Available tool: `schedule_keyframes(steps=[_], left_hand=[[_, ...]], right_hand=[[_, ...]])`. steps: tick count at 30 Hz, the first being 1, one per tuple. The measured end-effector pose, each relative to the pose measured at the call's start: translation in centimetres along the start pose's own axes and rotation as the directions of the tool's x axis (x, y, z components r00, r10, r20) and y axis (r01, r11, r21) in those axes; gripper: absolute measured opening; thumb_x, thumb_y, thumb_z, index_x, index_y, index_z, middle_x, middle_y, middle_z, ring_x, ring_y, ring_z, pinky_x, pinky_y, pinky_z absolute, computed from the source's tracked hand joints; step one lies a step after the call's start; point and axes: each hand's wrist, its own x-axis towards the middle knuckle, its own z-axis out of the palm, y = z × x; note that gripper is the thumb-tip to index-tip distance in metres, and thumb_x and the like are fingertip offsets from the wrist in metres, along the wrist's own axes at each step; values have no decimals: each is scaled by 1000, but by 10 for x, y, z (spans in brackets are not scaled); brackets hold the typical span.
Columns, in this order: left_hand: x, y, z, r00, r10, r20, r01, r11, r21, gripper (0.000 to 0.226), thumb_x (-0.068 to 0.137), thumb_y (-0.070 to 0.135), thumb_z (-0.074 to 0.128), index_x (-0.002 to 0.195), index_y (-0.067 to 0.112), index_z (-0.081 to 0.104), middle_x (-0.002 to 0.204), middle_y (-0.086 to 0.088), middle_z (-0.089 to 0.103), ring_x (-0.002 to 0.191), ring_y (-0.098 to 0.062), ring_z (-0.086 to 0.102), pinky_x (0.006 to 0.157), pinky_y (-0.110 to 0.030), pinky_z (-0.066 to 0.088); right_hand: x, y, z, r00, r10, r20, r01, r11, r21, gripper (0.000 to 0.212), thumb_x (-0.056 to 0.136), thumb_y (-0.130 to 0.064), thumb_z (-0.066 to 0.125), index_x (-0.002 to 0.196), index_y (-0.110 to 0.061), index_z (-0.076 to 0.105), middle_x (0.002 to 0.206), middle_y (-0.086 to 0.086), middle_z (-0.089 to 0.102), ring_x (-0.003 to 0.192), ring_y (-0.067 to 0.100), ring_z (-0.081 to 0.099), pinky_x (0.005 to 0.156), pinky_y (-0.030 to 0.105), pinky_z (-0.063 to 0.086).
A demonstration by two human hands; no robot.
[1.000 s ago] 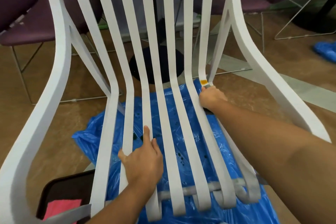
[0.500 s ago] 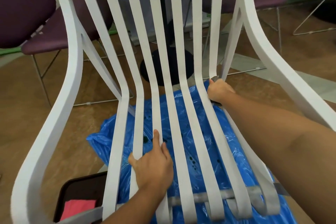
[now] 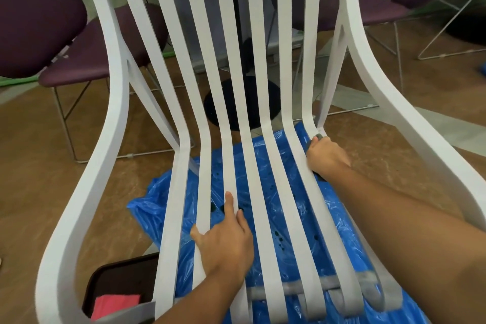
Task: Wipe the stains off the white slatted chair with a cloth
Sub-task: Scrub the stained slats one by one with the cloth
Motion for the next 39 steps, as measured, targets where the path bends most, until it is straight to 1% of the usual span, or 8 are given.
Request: schedule_keyframes(steps=[4, 9, 12, 15, 20, 23, 33, 39], left_hand=[[1, -1, 1, 1000, 3, -5, -3, 1000, 1, 55, 106, 47, 11, 160, 38, 4, 57, 5, 60, 66, -1, 57, 121, -51, 14], [3, -1, 3, 1000, 4, 12, -4, 1000, -9, 55, 106, 47, 10, 159, 38, 0, 58, 5, 61, 65, 0, 56, 121, -50, 12], [5, 1, 1, 1000, -7, 8, 7, 1000, -12, 55, 106, 49, 10, 159, 38, 0, 60, 5, 61, 70, 1, 57, 121, -49, 12], [7, 0, 2, 1000, -11, 8, 11, 1000, -11, 55, 106, 48, 11, 159, 38, 1, 59, 5, 61, 69, 1, 57, 120, -49, 12], [5, -2, 4, 1000, -1, -12, 1, 1000, -11, 55, 106, 47, 12, 160, 37, 4, 57, 5, 59, 67, 1, 55, 120, -49, 14], [4, -2, 4, 1000, 3, -18, -4, 1000, -9, 54, 107, 46, 13, 160, 37, 6, 57, 6, 59, 64, 0, 54, 120, -50, 14], [1, -3, 2, 999, 20, -30, -21, 1000, -13, 55, 108, 43, 16, 161, 33, 6, 55, 7, 54, 59, -8, 50, 118, -52, 15], [-2, -5, 0, 999, 28, -36, -30, 999, -43, 54, 108, 43, 15, 161, 33, 9, 56, 7, 55, 62, -10, 54, 118, -51, 14]], right_hand=[[25, -18, 1, 998, 17, 60, -17, 1000, 0, 51, 103, -46, 21, 116, -12, 57, 117, 18, 64, 106, 39, 62, 89, 44, 51], [60, -40, -9, 987, -94, 130, 85, 994, 73, 39, 106, -31, 29, 127, -3, 47, 130, 23, 53, 121, 42, 52, 99, 46, 43], [75, -50, -16, 993, -112, 49, 99, 972, 212, 38, 106, -36, 31, 125, -5, 42, 132, 22, 47, 120, 43, 50, 99, 49, 41], [73, -52, -10, 991, -133, 4, 128, 962, 239, 32, 106, -40, 27, 115, -12, 40, 118, 19, 51, 109, 43, 55, 91, 50, 44], [54, -33, -8, 986, -87, 142, 63, 984, 165, 38, 104, -24, 28, 134, -6, 44, 129, 21, 51, 117, 43, 53, 93, 48, 44], [39, -16, -9, 980, -107, 170, 91, 991, 97, 36, 103, -16, 30, 131, -3, 47, 134, 21, 47, 121, 43, 52, 100, 48, 42], [-71, 45, -23, 995, -56, 83, 59, 998, -25, 33, 105, -16, 27, 129, -3, 46, 126, 17, 54, 107, 35, 61, 87, 40, 49], [-95, 62, -19, 999, 31, -9, -30, 996, 79, 47, 104, -42, 19, 106, -9, 52, 101, 22, 65, 89, 40, 62, 80, 47, 53]])
